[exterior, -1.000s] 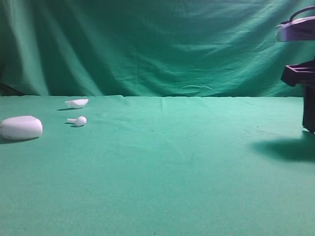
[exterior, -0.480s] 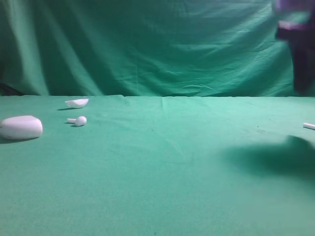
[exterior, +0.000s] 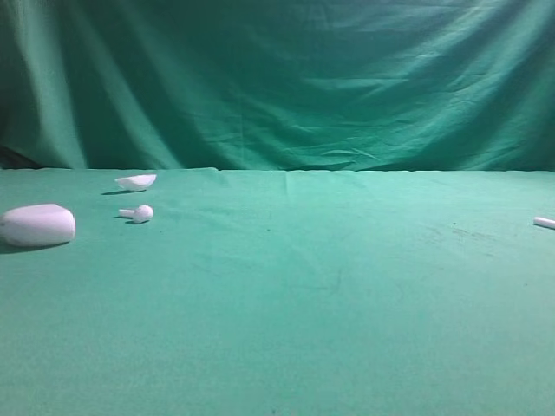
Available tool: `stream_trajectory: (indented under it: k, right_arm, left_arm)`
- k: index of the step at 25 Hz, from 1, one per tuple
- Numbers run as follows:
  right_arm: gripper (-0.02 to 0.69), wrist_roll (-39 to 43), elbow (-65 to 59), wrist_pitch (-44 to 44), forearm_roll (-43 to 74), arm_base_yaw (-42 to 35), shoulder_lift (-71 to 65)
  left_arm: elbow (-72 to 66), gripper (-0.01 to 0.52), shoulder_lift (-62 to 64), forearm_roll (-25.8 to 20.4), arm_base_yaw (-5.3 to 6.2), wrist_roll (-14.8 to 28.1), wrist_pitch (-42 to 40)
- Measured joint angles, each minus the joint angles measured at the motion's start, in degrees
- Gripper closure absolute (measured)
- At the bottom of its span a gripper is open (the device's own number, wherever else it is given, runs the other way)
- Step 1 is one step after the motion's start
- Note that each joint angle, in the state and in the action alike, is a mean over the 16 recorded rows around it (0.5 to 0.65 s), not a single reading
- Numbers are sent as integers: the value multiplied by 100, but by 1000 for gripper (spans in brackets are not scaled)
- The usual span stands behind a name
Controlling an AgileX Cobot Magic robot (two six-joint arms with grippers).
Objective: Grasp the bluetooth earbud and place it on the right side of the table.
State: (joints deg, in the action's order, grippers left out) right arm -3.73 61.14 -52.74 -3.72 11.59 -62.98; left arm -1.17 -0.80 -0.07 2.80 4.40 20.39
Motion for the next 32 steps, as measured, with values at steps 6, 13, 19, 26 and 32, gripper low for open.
stream_trajectory:
  k: [6, 13, 19, 26, 32]
  right_arm:
    - [663, -137, -446, -251, -200, 0, 1673]
    - [665, -452, -1184, -179, -568, 0, 3422]
    - [665, -667, -1601, -35, -875, 0, 4441]
    - [665, -831, -1865, 286, -793, -2, 4968]
    - [665, -847, -2425, 959, -525, -149, 5237]
  left_arm:
    - [0, 514, 0, 1, 0, 0, 0]
    - [0, 514, 0, 1, 0, 0, 0]
    - [0, 514, 0, 1, 0, 0, 0]
    - [0, 514, 0, -1, 0, 0, 0]
    - [0, 514, 0, -1, 0, 0, 0]
